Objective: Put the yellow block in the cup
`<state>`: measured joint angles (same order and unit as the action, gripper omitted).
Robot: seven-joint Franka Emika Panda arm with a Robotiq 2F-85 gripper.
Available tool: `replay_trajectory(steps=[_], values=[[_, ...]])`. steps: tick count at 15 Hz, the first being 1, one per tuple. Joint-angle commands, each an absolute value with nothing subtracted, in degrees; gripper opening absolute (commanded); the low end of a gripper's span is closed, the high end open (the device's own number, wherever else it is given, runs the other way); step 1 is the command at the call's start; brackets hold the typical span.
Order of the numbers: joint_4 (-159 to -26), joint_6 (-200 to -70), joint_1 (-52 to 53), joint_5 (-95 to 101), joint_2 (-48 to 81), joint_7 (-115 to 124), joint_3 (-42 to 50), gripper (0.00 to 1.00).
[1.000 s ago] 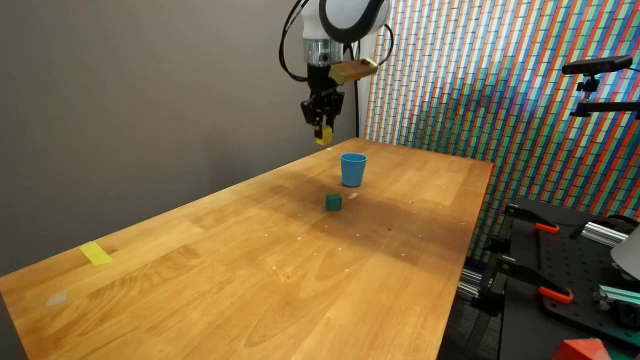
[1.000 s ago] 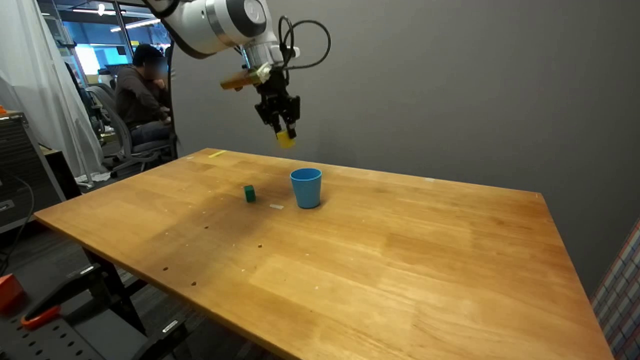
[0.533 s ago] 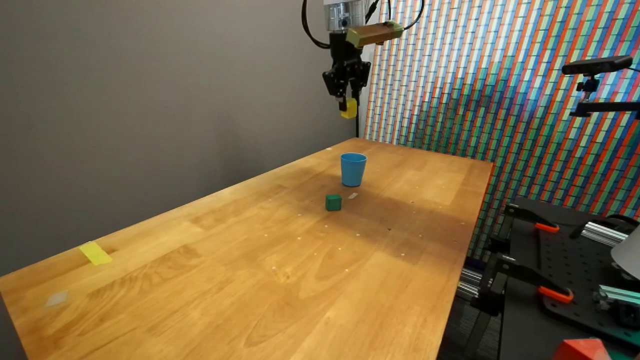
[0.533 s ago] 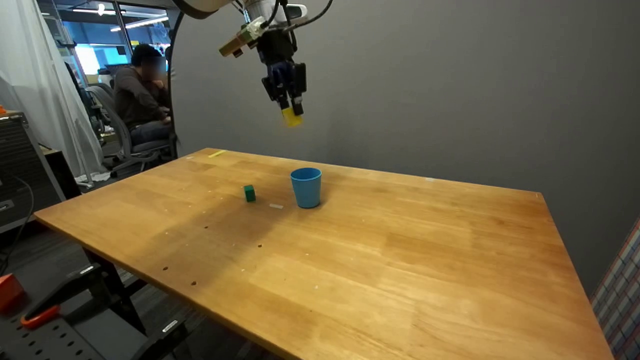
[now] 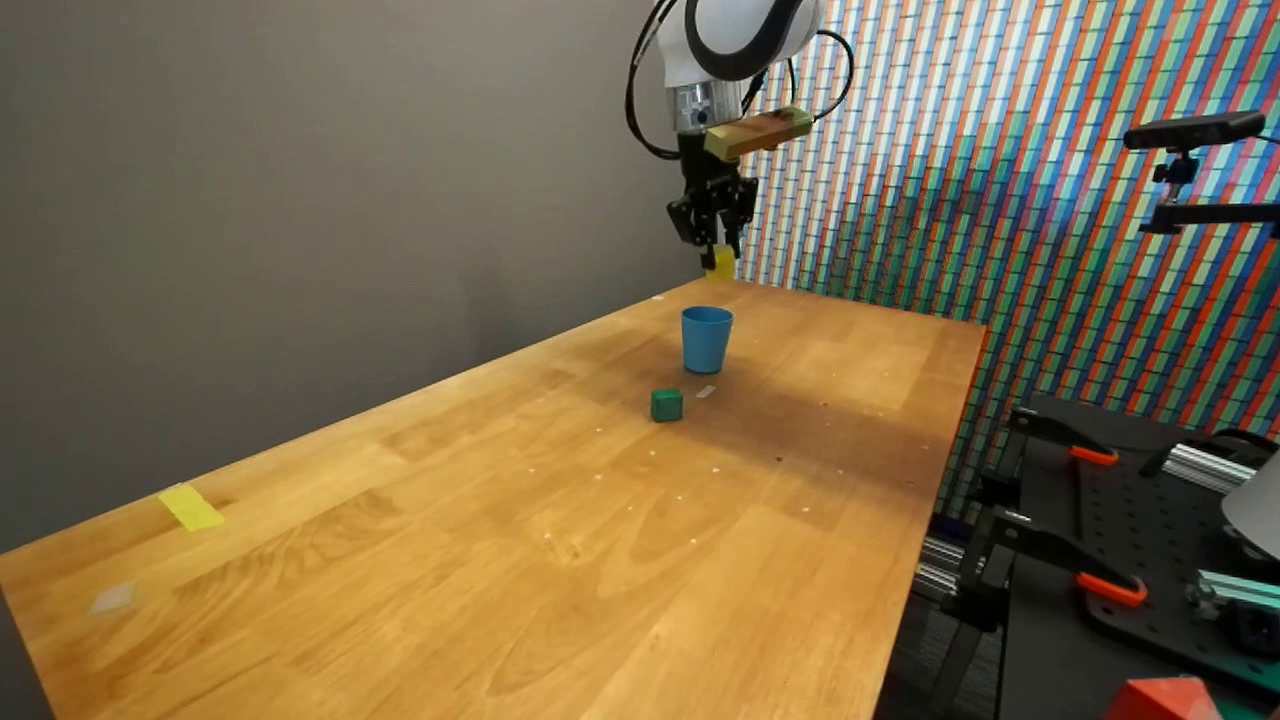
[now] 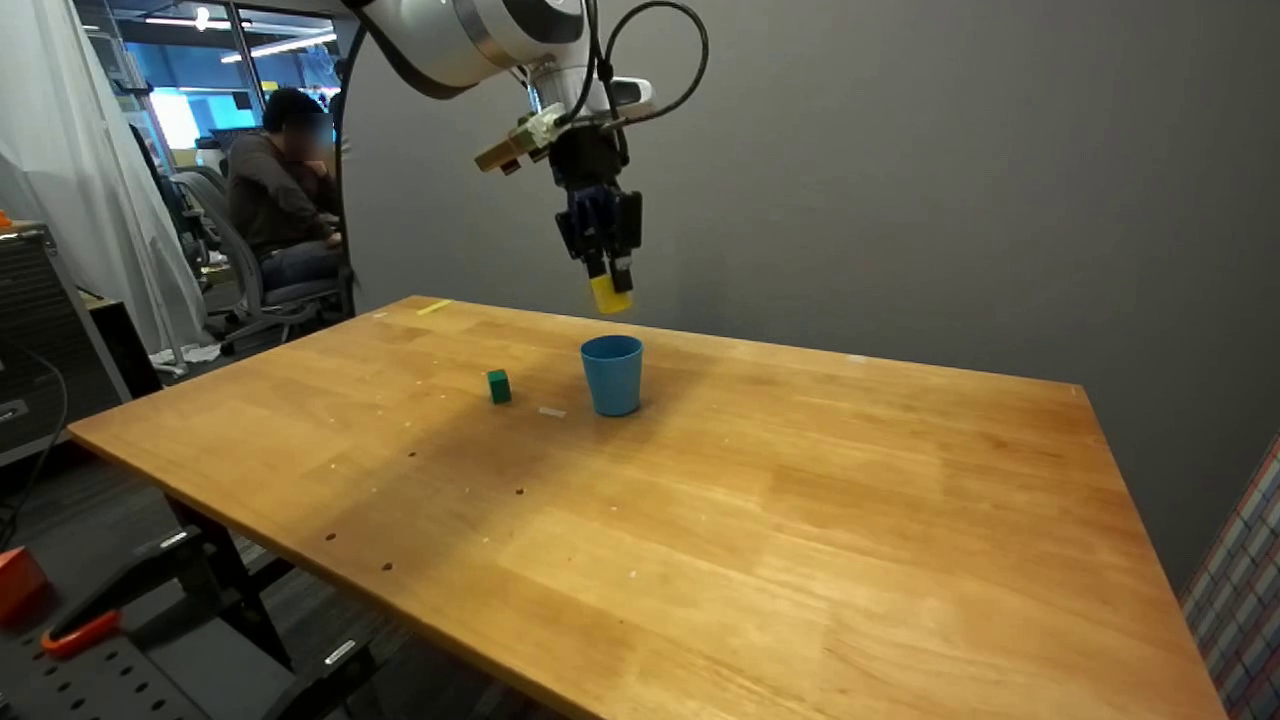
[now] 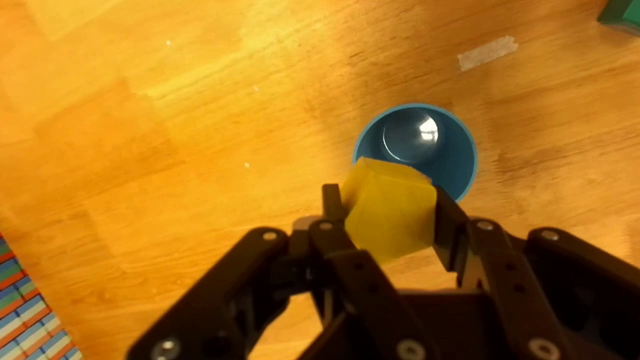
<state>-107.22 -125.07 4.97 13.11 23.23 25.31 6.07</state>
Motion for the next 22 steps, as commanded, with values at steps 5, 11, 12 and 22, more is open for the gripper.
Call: replay_trajectory(steps=[5, 11, 12, 22], values=[[-101.57, -129.05, 4.16, 9.35, 30.61, 24.32, 5.26, 0.69], [-107.47, -133.37, 3.88, 3.85, 25.39, 24.19, 4.7, 1.0], [-109.82, -134.81, 3.95, 3.05, 22.93, 23.99, 4.56, 1.0], [-124.27, -132.71, 6.13, 4.48, -5.02, 8.13, -2.29, 1.0]])
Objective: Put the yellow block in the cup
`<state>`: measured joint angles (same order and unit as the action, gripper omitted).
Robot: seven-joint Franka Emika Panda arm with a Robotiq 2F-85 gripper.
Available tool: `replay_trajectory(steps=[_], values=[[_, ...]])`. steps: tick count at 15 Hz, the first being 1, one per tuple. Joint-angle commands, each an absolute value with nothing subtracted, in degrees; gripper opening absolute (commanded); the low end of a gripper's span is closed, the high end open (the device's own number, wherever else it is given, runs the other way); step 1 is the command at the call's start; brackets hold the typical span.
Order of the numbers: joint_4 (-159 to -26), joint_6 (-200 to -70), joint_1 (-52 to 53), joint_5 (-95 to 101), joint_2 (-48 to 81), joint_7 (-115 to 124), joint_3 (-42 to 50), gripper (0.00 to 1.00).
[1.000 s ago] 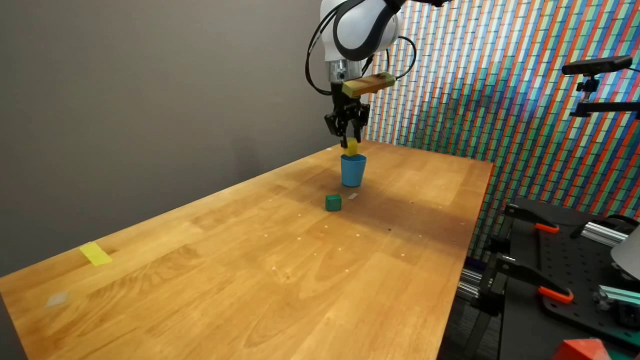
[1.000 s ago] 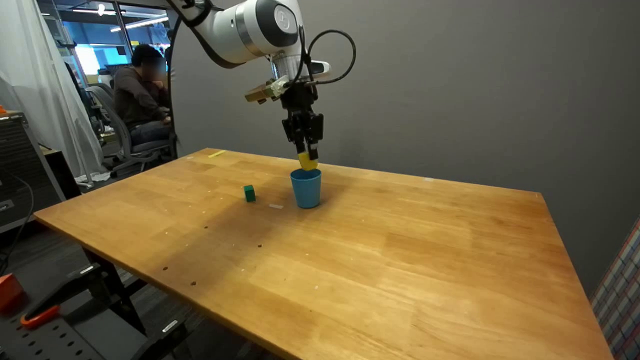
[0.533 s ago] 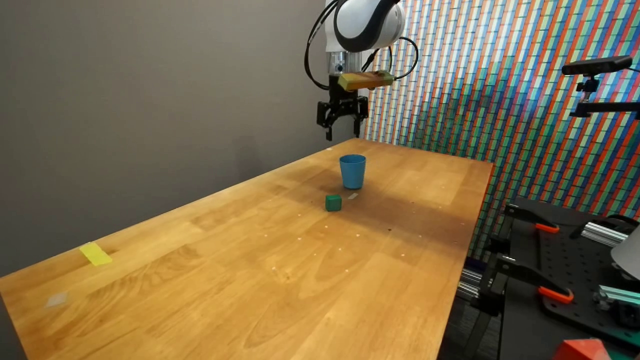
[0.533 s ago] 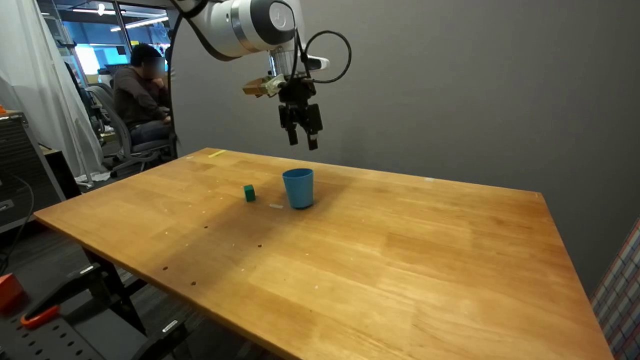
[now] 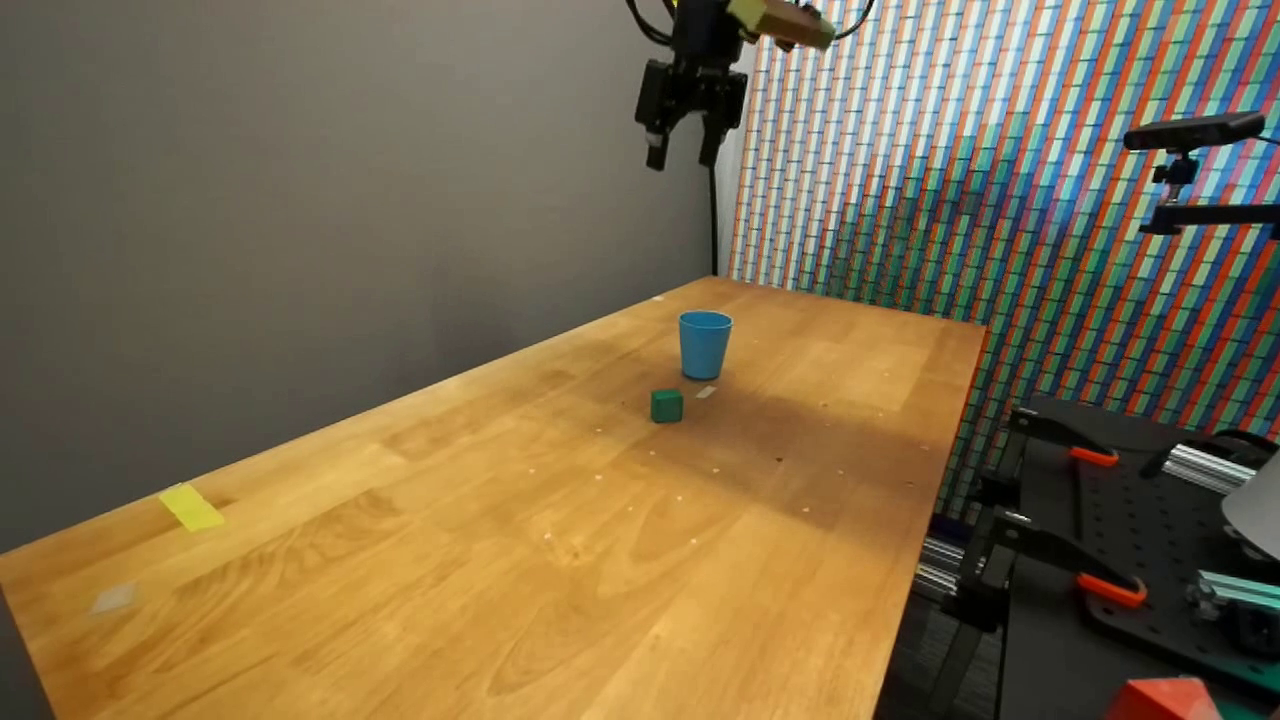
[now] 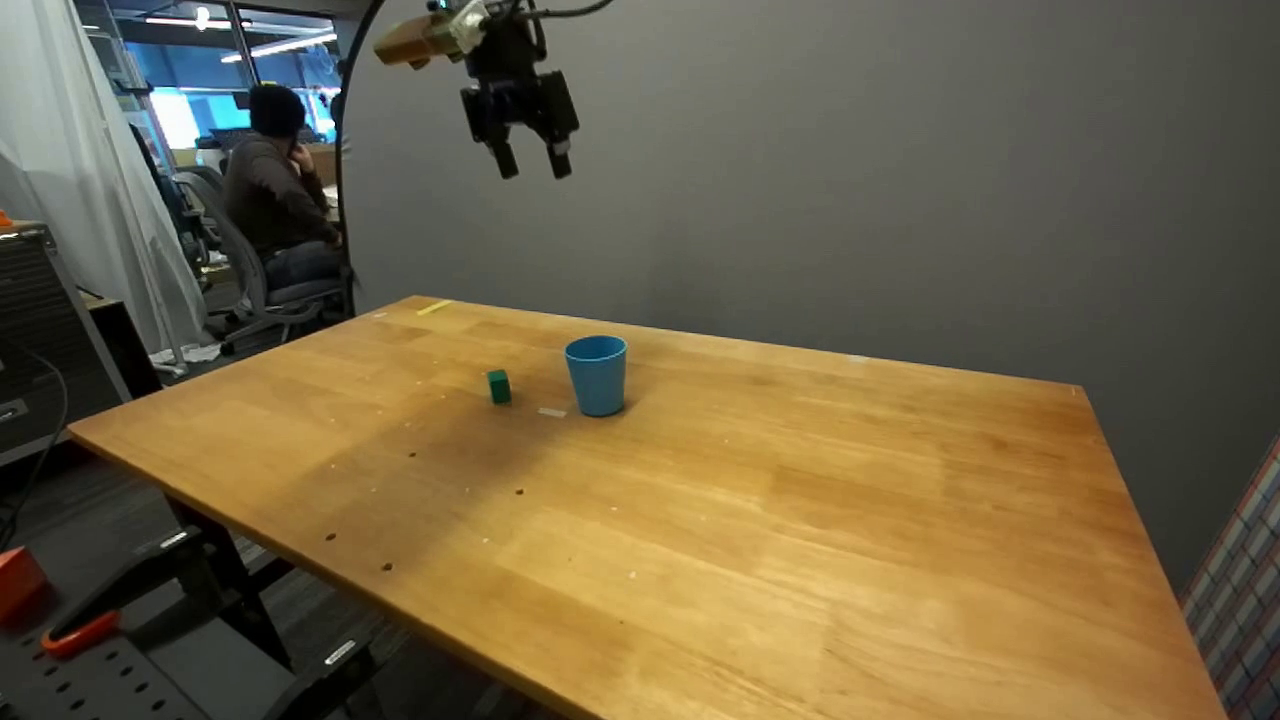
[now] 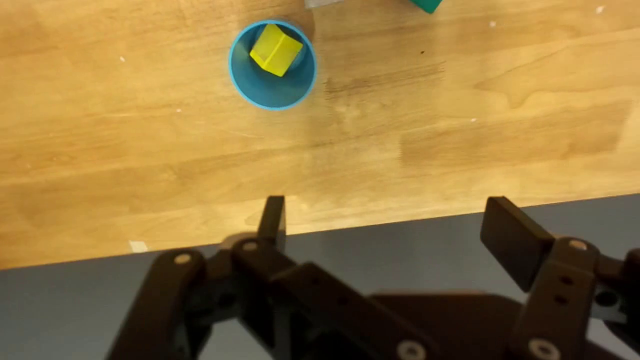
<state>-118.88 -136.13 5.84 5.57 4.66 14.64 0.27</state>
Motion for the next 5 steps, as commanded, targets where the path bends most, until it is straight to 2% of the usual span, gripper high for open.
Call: replay_trajectory(steps=[1, 2, 3, 5], values=[[-125.39, -130.96, 6.41, 2.83, -7.88, 5.27, -3.38, 1.0], [-126.39, -128.73, 6.83, 0.75, -10.85, 2.19, -4.24, 1.0], [-122.14, -131.05, 5.62, 3.62, -3.8, 7.72, -3.99, 1.0], [-124.09, -128.66, 6.23, 2.33, -8.38, 5.19, -5.16, 1.0]])
